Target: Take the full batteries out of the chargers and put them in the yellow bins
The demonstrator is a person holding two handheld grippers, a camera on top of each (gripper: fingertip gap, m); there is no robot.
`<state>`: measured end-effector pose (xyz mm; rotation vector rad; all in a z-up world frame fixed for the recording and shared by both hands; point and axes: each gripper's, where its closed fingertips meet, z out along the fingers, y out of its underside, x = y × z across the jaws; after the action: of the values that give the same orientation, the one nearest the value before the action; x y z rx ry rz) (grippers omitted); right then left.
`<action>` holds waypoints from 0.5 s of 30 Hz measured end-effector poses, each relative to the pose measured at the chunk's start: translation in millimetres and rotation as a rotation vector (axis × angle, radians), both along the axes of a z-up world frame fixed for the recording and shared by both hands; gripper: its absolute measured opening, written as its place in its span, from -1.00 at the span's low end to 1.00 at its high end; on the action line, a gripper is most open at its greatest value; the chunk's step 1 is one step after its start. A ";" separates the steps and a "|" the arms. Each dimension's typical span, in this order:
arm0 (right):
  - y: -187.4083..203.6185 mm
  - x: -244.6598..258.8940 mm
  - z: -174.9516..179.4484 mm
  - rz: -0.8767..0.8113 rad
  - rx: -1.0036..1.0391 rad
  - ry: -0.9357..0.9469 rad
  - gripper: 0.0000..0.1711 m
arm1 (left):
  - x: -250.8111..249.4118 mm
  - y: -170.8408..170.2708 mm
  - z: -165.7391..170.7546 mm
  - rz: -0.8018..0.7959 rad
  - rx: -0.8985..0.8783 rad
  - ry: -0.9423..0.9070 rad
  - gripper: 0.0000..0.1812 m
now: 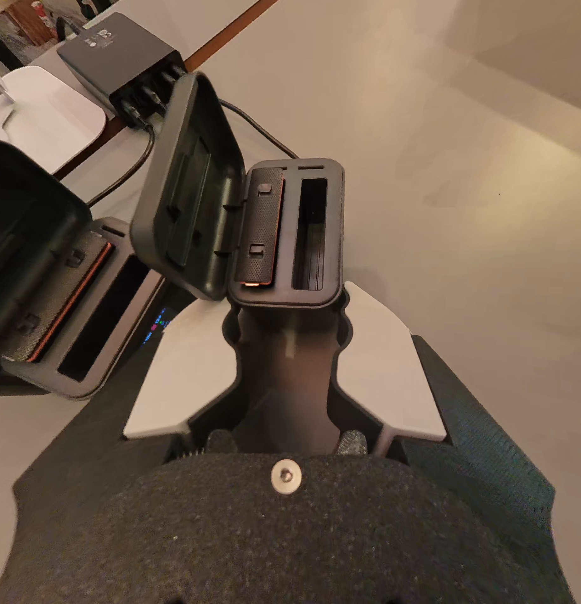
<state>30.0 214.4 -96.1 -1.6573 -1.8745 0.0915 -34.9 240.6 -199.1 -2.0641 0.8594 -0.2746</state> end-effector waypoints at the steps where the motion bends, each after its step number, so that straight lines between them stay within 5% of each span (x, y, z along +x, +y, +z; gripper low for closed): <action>1: 2.6 -9.5 -8.5 0.051 0.005 -0.050 -0.75 | 0.1 -0.2 0.2 -0.005 -0.006 -0.007 -0.37; 15: 39.9 -61.1 -63.1 0.391 -0.033 -0.341 -0.70 | -3.4 -0.1 0.6 -0.078 -0.016 -0.021 -0.37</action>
<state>-31.1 254.3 -159.2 -1.3695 -2.4502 -0.0008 -38.3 240.4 -198.4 -2.0416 0.9284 -0.3461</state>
